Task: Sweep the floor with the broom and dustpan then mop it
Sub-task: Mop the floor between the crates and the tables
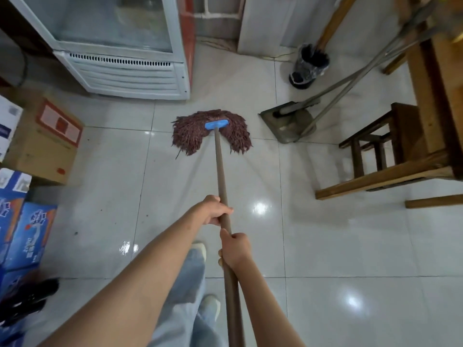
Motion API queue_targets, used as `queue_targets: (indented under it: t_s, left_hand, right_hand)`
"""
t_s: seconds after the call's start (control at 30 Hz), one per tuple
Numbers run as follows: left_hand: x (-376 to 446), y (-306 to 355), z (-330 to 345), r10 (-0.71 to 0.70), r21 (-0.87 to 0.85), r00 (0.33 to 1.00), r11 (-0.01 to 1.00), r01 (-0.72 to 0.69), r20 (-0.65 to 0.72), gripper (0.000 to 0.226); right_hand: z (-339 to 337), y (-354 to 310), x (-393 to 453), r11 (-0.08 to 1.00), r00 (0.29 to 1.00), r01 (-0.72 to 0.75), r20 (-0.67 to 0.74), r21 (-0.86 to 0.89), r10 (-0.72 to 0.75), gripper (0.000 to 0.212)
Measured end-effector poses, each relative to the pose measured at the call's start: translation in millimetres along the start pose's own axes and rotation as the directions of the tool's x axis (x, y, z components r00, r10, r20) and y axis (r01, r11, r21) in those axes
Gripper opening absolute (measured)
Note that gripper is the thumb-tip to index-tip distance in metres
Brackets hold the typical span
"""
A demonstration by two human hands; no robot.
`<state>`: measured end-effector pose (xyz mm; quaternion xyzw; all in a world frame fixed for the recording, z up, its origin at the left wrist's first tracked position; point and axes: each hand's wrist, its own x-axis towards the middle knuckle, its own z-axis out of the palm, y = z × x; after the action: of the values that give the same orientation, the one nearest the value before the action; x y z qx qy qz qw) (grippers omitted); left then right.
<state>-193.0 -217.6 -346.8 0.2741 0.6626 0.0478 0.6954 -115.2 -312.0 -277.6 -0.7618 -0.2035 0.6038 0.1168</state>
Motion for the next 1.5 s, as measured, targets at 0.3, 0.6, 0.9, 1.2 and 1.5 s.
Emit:
queue_targets:
  t_s: [0.3, 0.6, 0.9, 1.2, 1.5]
  left_hand:
    - [16.7, 51.5, -13.9, -0.030, 0.006, 1.000, 1.000, 0.030, -0.009, 0.034]
    - [16.0, 51.7, 12.6, -0.025, -0.071, 1.000, 0.997, 0.025, -0.005, 0.039]
    - [-9.1, 38.3, 23.7, 0.002, 0.031, 0.999, 1.000, 0.000, -0.055, 0.062]
    - [-55.9, 37.9, 0.8, 0.051, 0.276, 0.985, 0.961, -0.004, -0.164, 0.048]
    - [-87.3, 111.3, -8.8, 0.287, 0.434, 0.933, 0.884, -0.172, -0.216, 0.058]
  right_hand:
    - [-7.6, -48.6, 24.6, 0.999, 1.000, 0.003, 0.030, -0.032, -0.002, 0.030]
    - [-43.0, -46.5, 26.6, 0.999, 0.995, -0.018, 0.097, -0.046, 0.022, 0.025]
    - [-70.9, -39.2, 18.5, 0.999, 0.976, -0.033, 0.214, -0.030, 0.038, 0.025]
    - [-130.8, -41.4, -13.5, 0.927, 0.950, -0.109, 0.313, 0.359, -0.009, 0.052]
    - [-167.6, -165.2, -33.3, 0.836, 0.925, 0.059, 0.284, 0.546, -0.251, 0.034]
